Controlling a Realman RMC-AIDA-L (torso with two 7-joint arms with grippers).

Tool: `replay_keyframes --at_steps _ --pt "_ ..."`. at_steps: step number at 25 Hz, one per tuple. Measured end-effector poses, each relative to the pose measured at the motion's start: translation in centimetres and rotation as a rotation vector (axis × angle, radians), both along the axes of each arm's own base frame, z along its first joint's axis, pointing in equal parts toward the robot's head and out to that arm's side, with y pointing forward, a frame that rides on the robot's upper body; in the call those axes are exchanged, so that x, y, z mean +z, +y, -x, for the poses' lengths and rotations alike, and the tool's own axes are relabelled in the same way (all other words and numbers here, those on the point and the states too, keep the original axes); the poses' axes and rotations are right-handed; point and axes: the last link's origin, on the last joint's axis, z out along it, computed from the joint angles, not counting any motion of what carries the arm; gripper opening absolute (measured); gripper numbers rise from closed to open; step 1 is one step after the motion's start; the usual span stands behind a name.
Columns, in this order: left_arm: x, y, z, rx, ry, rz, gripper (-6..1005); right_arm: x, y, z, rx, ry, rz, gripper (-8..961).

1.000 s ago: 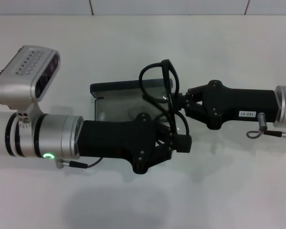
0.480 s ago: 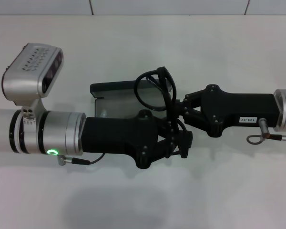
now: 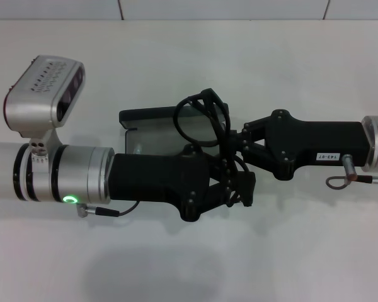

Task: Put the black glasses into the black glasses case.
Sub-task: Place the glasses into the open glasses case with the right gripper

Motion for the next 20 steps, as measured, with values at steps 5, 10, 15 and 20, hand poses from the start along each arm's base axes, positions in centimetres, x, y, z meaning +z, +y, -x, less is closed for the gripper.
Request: replay_keyframes --at_steps 5,10,15,20 --pt "0.08 -0.04 0.02 0.004 -0.002 0.004 -1 0.02 -0.02 0.0 0.001 0.001 0.0 62" --pt "0.29 -0.29 0.01 -0.005 -0.013 0.012 0 0.08 -0.05 -0.22 -0.005 0.003 -0.008 63" --pt "0.5 -0.48 -0.09 -0.017 -0.024 0.022 0 0.19 0.06 -0.25 -0.007 0.003 -0.016 64" --pt "0.91 -0.6 -0.04 -0.023 -0.035 0.024 0 0.82 0.18 -0.55 -0.009 0.011 -0.054 65"
